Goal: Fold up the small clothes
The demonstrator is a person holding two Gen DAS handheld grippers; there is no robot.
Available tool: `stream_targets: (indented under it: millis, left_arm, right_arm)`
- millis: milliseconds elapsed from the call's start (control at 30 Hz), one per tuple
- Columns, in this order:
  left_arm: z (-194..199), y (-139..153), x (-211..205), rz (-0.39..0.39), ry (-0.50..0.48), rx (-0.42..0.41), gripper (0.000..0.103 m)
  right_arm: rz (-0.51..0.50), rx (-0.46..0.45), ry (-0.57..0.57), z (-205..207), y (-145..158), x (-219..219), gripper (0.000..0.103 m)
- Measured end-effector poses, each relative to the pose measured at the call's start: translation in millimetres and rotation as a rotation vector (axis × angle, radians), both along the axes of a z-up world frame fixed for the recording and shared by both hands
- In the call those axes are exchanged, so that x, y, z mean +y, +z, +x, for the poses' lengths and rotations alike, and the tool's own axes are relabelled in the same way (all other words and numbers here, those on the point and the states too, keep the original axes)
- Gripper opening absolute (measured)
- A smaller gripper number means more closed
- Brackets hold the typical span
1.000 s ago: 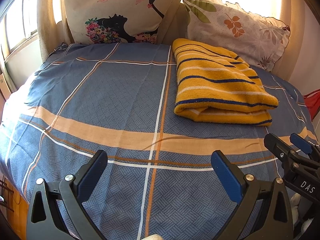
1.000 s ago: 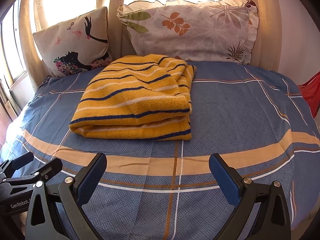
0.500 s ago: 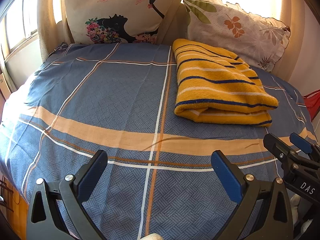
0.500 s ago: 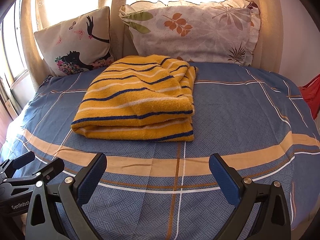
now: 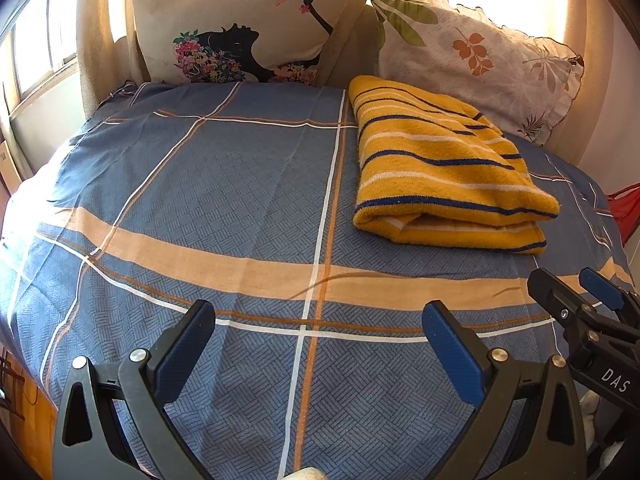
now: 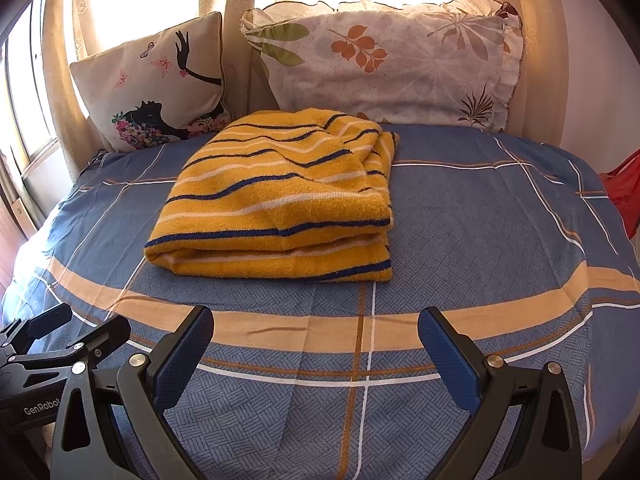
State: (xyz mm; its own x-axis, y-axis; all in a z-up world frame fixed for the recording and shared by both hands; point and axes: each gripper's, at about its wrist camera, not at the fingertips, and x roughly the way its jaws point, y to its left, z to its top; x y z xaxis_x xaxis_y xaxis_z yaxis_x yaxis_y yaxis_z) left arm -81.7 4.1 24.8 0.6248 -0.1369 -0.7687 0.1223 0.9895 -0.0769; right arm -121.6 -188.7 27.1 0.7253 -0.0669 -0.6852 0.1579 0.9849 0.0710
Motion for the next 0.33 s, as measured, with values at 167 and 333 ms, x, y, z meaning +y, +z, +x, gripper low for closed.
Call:
stream_targets:
  millis: [167,333]
  left_arm:
    - [1.8,3.0,5.2,-0.007,0.007,-0.008,0.103]
    - [2.9,10.0,5.7,-0.001,0.009,-0.026,0.103]
  right_arm:
    - [-0.01,-0.008,0.008,2.4,3.7,3.0,0.103]
    - [-0.011,-0.007,0.02,7.0,6.3,5.0,0.103]
